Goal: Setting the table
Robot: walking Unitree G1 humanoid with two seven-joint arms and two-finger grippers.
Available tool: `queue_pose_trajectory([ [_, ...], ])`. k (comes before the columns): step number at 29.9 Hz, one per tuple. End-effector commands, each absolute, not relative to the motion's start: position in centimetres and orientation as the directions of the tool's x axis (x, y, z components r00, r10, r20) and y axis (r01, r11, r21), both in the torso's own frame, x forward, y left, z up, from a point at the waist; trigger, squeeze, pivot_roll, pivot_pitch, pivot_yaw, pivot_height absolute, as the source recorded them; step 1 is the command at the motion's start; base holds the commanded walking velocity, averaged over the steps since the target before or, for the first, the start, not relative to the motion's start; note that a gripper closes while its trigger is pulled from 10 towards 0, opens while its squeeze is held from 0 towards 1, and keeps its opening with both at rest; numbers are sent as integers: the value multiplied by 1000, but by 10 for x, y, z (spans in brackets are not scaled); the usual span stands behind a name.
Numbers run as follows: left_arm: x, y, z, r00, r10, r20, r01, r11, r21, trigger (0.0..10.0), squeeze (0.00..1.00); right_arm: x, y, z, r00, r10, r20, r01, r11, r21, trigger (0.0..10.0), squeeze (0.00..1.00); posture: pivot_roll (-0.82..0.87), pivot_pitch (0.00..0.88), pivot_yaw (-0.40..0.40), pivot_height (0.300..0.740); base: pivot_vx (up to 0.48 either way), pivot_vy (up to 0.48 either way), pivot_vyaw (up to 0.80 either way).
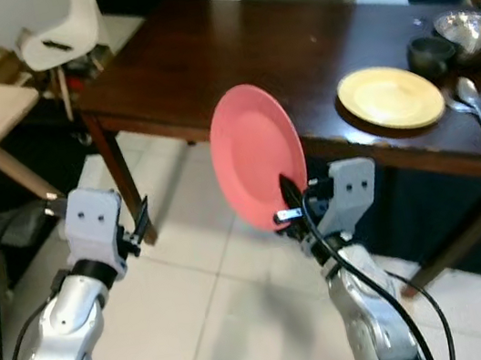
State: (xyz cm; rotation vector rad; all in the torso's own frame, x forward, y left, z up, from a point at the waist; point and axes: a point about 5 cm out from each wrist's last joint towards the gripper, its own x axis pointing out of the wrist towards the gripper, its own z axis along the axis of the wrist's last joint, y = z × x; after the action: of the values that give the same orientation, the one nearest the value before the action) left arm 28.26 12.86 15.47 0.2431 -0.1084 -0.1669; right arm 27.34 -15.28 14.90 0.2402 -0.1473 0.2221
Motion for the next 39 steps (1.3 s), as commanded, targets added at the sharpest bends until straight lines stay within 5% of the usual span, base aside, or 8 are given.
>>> queue_pose_trajectory([
  [1, 283, 128, 152, 980, -183, 74, 159, 954, 255, 10000, 0, 273, -154, 149, 965, 199, 172, -233, 949, 212, 10000, 0, -130, 22, 40, 740, 480, 0, 0],
  [10, 283, 127, 152, 980, -185, 75, 160, 954, 255, 10000, 0, 273, -153, 149, 964, 202, 172, -236, 949, 211, 10000, 0, -130, 23, 39, 740, 480, 0, 0],
  [39, 283, 124, 148, 978, -200, 66, 177, 951, 253, 10000, 0, 274, -154, 149, 966, 196, 168, -230, 951, 209, 10000, 0, -131, 25, 40, 740, 480, 0, -534],
])
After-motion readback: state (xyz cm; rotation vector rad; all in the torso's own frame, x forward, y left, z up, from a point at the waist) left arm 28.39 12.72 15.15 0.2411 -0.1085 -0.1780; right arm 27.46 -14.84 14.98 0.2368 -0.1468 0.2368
